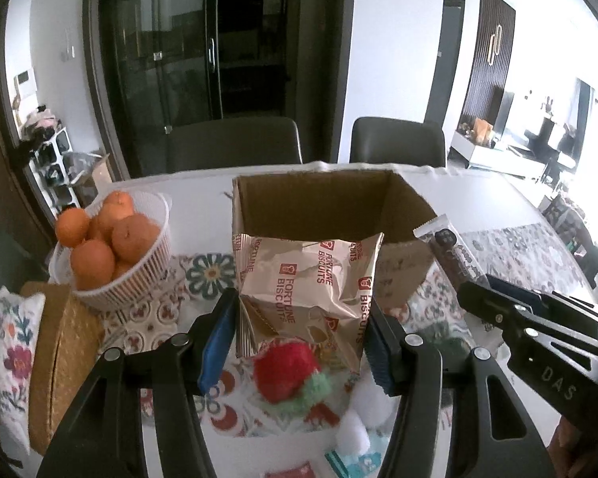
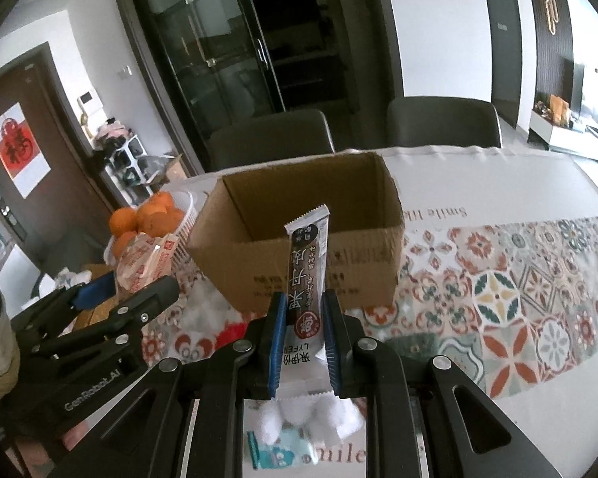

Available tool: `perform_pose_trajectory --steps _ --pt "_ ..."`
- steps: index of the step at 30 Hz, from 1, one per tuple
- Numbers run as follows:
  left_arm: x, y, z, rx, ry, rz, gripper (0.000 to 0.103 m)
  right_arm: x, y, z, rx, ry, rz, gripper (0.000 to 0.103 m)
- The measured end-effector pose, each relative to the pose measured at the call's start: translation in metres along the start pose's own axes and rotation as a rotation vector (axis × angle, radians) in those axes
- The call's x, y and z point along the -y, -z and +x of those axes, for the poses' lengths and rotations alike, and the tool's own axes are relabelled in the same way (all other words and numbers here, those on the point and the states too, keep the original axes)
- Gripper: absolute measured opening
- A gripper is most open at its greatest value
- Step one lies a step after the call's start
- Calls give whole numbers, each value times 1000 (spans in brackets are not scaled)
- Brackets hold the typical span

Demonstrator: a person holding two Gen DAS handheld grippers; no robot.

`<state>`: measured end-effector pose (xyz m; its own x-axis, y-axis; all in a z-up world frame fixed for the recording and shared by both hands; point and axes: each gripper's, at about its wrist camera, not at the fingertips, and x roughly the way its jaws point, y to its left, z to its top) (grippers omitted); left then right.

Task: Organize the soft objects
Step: 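Lift the biscuit packet with left gripper while right gripper carries the snack stick over the box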

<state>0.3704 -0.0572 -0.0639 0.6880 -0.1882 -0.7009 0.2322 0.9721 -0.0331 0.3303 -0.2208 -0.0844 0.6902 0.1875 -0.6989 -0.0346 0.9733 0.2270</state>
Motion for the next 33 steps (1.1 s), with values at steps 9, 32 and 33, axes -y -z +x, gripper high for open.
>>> perform_pose_trajectory --steps 9,32,33 --pt "-4 -36 11 40 -11 25 58 0 -31 11 37 -7 -10 20" --pt "-10 -99 108 -118 11 22 58 12 -105 88 -53 8 -36 20" --pt "-12 -100 112 -127 11 23 58 13 -107 93 -63 5 -35 20"
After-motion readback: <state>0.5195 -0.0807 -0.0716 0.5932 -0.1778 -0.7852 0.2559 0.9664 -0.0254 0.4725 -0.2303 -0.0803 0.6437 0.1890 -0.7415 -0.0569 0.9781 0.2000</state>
